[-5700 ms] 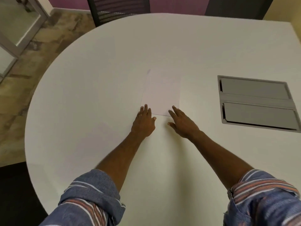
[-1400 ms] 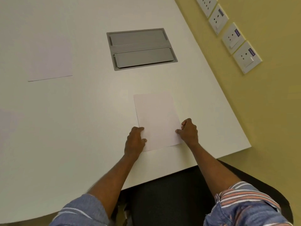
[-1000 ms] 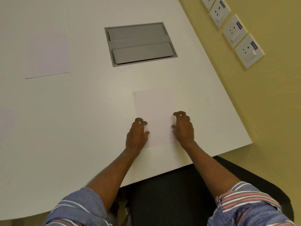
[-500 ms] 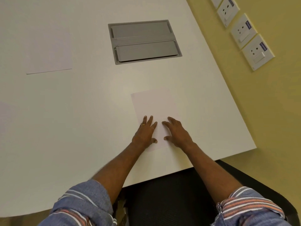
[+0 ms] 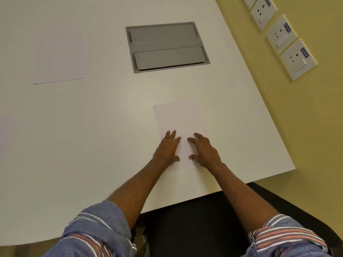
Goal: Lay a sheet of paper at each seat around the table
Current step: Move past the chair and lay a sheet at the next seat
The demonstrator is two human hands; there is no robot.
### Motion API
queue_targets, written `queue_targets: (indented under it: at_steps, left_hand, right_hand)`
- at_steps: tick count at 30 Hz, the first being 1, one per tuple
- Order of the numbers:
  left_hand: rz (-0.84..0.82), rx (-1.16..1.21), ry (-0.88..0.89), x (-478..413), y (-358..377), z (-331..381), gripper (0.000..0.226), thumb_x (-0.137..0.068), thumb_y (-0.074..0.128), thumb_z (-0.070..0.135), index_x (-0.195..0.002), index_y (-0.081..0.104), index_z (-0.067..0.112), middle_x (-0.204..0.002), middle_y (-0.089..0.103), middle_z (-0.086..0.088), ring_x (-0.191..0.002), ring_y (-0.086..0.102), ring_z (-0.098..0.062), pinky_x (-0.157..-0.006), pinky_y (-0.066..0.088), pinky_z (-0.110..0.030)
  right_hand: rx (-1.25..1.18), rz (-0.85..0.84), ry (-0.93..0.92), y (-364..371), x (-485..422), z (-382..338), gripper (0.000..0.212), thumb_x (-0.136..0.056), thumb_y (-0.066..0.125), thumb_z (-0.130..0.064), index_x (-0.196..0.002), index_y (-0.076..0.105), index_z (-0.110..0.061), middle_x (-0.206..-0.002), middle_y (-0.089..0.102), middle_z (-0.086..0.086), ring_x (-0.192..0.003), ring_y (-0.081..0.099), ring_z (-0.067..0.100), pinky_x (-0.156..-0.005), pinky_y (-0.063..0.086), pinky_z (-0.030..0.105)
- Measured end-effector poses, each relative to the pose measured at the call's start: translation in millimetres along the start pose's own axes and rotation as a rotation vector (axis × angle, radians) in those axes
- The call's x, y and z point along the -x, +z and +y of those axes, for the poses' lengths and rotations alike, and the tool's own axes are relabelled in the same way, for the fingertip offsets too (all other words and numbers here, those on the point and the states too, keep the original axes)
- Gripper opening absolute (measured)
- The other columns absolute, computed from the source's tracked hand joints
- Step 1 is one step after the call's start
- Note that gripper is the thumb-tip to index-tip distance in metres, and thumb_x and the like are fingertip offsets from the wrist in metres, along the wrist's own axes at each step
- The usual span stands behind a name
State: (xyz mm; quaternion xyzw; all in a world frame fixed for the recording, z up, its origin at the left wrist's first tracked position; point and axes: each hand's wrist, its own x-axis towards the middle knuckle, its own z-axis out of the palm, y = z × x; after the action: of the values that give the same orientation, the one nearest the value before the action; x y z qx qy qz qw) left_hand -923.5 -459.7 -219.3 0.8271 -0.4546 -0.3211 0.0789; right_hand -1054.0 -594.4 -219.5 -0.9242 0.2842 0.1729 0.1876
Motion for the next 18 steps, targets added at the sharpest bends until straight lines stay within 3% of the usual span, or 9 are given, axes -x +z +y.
queue_targets:
  at_steps: [18]
  left_hand:
    - [0.008, 0.016, 0.001, -6.5, 5.8, -5.6, 0.099, -0.082, 0.079, 0.029, -0.158, 0.016, 0.017, -0.167, -0.006, -0.005, -0.153, -0.010, -0.024, -0.123, 0.007, -0.041]
  right_hand:
    - [0.004, 0.005, -0.004, -0.2, -0.9, -0.2, 0.081, -0.081, 0.077, -0.035, -0.149, 0.033, -0.027, -0.161, 0.020, 0.000, -0.144, 0.024, 0.023, -0.093, 0.052, 0.046]
